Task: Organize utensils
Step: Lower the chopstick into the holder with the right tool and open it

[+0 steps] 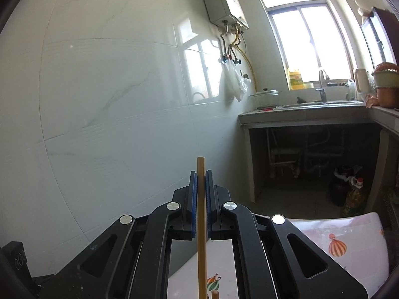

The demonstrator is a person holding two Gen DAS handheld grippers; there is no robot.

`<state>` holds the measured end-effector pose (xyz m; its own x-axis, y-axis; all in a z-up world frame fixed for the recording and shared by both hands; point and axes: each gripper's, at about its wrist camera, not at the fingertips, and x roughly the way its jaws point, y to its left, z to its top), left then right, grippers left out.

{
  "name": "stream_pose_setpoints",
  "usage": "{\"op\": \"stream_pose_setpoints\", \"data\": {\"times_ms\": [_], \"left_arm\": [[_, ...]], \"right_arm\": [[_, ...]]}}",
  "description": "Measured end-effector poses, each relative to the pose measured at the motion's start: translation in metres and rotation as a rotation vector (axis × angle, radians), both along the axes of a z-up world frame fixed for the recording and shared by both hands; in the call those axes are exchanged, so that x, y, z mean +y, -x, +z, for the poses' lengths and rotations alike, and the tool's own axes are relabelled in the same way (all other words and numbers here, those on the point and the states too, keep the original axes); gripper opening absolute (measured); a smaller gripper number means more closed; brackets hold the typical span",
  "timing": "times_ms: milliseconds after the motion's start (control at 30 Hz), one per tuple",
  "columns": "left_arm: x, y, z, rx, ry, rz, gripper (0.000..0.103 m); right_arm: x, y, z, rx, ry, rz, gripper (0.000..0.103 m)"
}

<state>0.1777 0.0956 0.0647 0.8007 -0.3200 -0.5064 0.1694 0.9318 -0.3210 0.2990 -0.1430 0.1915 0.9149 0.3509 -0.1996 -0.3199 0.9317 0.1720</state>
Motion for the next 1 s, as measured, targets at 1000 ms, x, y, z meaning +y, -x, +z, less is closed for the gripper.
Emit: {"op": "stream_pose_setpoints", "data": {"times_ms": [1000], "left_arm": [[-0.023, 0.013, 0.001, -0.015, -0.015, -0.059, 0.077]], "right_arm": [[-0.020, 0.072, -0.065, 0.192, 0.006, 0.036, 0.005]]}}
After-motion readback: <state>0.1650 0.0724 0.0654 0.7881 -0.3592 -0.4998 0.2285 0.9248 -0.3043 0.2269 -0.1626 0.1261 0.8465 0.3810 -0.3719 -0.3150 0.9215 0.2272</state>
